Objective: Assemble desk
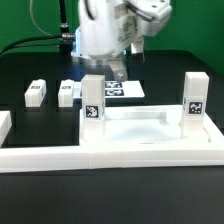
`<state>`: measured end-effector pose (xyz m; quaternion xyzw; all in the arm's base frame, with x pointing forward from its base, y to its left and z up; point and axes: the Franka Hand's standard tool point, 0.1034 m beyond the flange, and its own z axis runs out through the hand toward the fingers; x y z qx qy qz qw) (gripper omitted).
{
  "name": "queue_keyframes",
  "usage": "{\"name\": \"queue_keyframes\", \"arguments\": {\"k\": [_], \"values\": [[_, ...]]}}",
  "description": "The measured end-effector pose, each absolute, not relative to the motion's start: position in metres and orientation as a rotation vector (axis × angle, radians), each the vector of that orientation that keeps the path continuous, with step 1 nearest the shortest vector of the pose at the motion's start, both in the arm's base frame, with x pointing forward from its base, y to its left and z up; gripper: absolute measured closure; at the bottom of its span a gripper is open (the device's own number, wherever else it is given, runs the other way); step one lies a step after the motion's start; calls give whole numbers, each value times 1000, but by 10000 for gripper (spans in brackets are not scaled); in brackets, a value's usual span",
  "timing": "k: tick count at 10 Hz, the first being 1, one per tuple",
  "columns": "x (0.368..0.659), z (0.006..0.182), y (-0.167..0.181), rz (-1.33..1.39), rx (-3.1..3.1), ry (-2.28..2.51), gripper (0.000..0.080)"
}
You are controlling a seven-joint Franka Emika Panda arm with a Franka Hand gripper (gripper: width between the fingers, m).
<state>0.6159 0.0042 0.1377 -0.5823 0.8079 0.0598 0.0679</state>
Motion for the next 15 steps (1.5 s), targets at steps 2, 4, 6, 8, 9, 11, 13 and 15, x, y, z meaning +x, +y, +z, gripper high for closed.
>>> {"name": "queue_keyframes", "arguments": {"k": [2,4,6,8,9,11,13,15], "values": [[589,141,2,204,-2030,2188,150],[579,138,5,197,-2013,2239,150],[580,137,4,195,-2027,2225,150],[577,135,6,195,-2025,2230,150],[560,124,12,191,-2037,2235,150],[518,94,18,238,-2082,2266,150],[489,65,19,239,-2118,2298,150],[483,40,14,157,-2132,2314,150]]}}
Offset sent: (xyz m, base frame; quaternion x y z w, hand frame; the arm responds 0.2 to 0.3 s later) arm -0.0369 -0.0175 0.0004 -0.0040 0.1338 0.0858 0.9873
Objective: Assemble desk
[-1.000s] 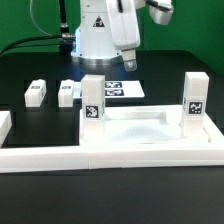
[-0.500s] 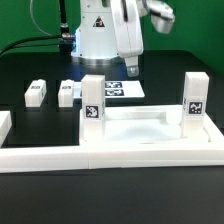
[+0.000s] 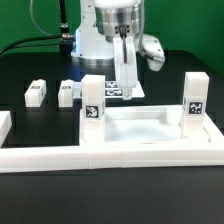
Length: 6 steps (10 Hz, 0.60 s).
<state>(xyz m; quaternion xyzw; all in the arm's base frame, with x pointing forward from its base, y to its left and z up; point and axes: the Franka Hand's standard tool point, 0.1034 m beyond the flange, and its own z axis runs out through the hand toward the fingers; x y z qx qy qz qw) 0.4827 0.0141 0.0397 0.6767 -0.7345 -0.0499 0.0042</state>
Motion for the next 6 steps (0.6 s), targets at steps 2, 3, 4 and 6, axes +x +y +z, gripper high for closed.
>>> {"name": "queue_keyframes", "arguments": {"k": [2,3,4,6], "values": [[488,26,22,-73,2138,-2306,150],[491,18,24,-21,2154,-2295,150],[495,13,30,-22,2154,-2289,150],[504,7,35,-16,2164,-2277,150]]}}
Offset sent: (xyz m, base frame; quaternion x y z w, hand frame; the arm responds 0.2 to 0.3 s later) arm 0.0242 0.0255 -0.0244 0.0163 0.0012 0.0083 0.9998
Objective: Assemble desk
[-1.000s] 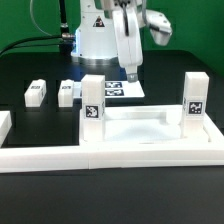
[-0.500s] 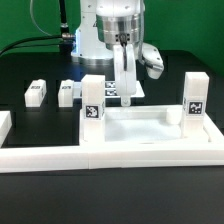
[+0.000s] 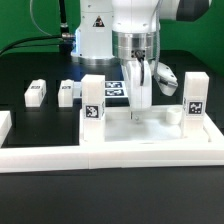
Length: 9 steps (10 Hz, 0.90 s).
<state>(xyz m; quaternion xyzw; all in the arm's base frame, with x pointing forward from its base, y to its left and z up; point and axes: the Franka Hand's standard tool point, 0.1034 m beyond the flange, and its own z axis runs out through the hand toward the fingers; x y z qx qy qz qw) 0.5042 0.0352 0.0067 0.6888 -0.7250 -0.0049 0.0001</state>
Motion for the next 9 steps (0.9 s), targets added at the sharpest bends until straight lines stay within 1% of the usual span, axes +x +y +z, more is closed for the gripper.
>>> {"name": "queue_keyframes", "arguments": {"k": [2,3,4,5,6,7,8,9], "values": [[510,8,37,-82,2152,-2275,150],[510,7,37,-73,2154,-2274,150],[509,7,37,-73,2155,-2273,251],[509,7,37,-73,2154,-2273,430],[509,7,37,-73,2154,-2273,430],[509,7,37,-73,2155,-2273,613],[510,7,37,-72,2157,-2272,731],[512,8,37,-60,2163,-2273,731]]}}
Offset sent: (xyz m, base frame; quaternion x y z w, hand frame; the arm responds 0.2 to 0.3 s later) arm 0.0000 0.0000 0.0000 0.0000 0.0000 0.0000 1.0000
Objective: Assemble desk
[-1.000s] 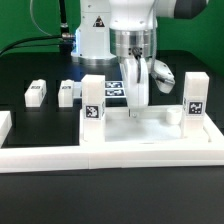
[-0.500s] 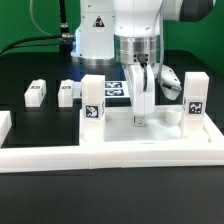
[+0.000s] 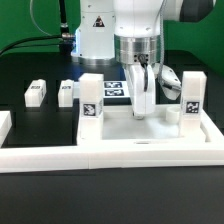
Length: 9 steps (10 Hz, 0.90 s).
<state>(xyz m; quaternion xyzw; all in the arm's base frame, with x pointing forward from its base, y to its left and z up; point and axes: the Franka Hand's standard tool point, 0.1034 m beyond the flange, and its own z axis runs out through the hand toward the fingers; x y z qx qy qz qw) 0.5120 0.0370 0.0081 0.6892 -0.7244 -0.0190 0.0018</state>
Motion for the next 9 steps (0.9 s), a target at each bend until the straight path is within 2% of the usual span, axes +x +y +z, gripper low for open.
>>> {"name": "queue_keyframes", "arguments": {"k": [9], "values": [[513,9,36,-50,2165,-2275,736]]}}
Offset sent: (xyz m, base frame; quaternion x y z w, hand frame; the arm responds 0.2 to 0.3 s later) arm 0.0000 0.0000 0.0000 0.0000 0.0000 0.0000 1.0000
